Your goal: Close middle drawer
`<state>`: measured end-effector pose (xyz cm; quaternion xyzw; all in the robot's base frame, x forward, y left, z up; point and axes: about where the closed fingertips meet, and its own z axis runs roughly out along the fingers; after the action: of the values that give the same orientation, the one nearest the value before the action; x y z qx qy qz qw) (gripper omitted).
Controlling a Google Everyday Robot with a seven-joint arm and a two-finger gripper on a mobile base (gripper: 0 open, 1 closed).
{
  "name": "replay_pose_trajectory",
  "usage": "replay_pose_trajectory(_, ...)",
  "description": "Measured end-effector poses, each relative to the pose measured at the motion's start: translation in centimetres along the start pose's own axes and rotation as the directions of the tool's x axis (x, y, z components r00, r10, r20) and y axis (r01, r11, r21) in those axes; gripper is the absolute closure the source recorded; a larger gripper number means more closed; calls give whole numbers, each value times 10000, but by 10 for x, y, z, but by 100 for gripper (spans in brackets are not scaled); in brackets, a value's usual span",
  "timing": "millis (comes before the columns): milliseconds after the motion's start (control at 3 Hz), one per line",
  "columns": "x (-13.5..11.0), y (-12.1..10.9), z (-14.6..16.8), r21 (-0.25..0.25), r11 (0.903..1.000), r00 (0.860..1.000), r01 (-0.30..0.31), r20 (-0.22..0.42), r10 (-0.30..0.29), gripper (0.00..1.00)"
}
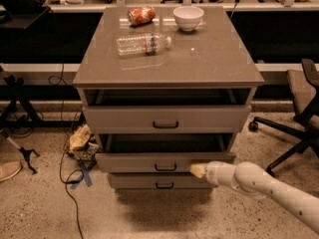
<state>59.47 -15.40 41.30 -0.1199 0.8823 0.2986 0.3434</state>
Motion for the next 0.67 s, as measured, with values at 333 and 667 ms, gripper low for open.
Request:
replay_pose_trajectory(333,-29,2,16,-220,9996,9981,195,585,-182,100)
replay_pose_trajectory(667,-62,7,30,-484,9977,9905,470,1315,-403,100)
